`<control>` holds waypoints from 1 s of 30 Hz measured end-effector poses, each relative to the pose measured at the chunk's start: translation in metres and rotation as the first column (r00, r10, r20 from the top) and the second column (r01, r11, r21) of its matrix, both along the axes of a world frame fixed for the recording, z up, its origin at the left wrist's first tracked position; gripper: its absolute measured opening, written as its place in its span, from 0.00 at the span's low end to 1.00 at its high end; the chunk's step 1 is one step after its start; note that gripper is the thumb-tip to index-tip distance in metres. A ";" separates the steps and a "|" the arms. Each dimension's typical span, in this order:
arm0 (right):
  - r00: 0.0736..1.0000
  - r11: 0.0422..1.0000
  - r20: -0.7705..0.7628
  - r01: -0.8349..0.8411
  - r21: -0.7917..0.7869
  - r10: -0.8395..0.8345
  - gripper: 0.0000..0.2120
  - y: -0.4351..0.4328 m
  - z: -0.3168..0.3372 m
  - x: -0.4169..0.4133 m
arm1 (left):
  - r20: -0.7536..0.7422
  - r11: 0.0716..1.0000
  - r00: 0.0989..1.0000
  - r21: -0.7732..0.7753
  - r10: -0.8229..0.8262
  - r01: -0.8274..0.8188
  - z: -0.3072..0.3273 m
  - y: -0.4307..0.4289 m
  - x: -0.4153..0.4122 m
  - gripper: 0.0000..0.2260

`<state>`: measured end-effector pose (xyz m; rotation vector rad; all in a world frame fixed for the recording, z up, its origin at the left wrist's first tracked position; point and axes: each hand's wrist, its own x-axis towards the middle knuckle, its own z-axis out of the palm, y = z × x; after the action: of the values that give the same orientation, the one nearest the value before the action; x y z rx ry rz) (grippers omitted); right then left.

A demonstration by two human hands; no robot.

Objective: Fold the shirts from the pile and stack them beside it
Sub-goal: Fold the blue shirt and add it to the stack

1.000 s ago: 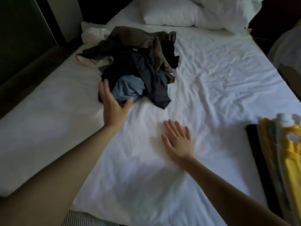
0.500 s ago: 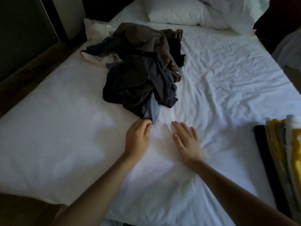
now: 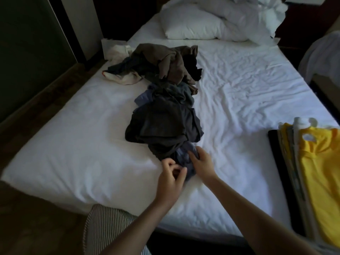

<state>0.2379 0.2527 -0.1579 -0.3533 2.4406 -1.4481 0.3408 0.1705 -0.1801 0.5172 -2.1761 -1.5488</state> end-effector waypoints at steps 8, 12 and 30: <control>0.915 0.897 0.400 0.138 -0.421 0.047 0.10 0.004 0.040 -0.026 | 0.172 0.753 0.967 -0.657 0.188 -0.029 0.063 -0.065 -0.087 0.40; 0.860 0.762 0.496 0.241 -0.601 0.119 0.12 0.007 0.072 -0.056 | 0.500 0.878 0.866 -0.420 0.013 0.229 0.091 -0.108 -0.143 0.24; 0.968 0.674 0.151 -0.023 -0.738 0.198 0.14 0.052 0.205 -0.126 | 0.399 0.994 0.917 0.085 0.026 -0.065 0.219 -0.153 -0.177 0.05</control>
<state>0.1117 0.3044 0.0469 -0.4563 1.5202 -2.2265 0.1642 0.0179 0.0387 0.9832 -2.3638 -1.6437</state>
